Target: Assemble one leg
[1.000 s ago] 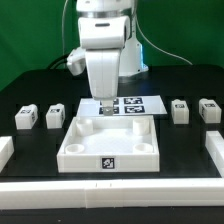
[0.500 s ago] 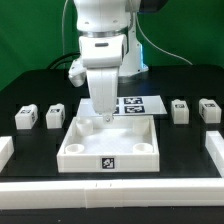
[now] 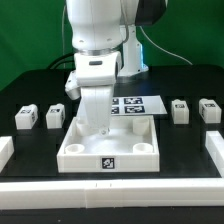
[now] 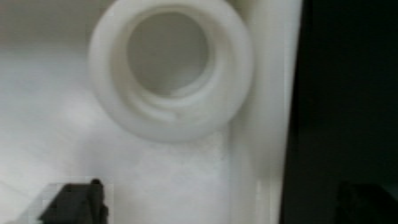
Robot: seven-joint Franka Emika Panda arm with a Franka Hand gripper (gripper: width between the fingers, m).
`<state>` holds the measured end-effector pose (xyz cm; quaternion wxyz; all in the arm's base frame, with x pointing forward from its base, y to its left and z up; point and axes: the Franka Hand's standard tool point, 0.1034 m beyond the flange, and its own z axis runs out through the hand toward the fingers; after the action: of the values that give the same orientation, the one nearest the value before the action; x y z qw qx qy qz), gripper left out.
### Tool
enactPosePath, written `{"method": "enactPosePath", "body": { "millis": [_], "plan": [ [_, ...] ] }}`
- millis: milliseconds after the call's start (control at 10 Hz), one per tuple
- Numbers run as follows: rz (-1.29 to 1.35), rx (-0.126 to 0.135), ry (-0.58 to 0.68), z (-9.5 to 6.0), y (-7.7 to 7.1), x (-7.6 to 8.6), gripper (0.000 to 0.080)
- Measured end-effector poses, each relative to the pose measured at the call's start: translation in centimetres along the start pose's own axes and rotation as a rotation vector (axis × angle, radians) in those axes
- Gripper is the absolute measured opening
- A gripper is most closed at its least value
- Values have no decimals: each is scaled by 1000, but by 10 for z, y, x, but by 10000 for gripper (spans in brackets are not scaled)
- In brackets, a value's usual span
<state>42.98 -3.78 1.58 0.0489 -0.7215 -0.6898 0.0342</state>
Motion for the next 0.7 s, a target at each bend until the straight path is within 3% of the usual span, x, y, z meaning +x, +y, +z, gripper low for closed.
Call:
{"method": "enactPosePath", "body": {
  "millis": [100, 400, 500, 600, 700],
  "plan": [
    [0, 1, 0, 1, 0, 0, 581],
    [0, 2, 0, 1, -1, 0, 168],
    [0, 2, 0, 1, -1, 0, 168],
    [0, -3, 0, 0, 0, 0, 63],
    [0, -4, 0, 0, 1, 0, 63]
  ]
}}
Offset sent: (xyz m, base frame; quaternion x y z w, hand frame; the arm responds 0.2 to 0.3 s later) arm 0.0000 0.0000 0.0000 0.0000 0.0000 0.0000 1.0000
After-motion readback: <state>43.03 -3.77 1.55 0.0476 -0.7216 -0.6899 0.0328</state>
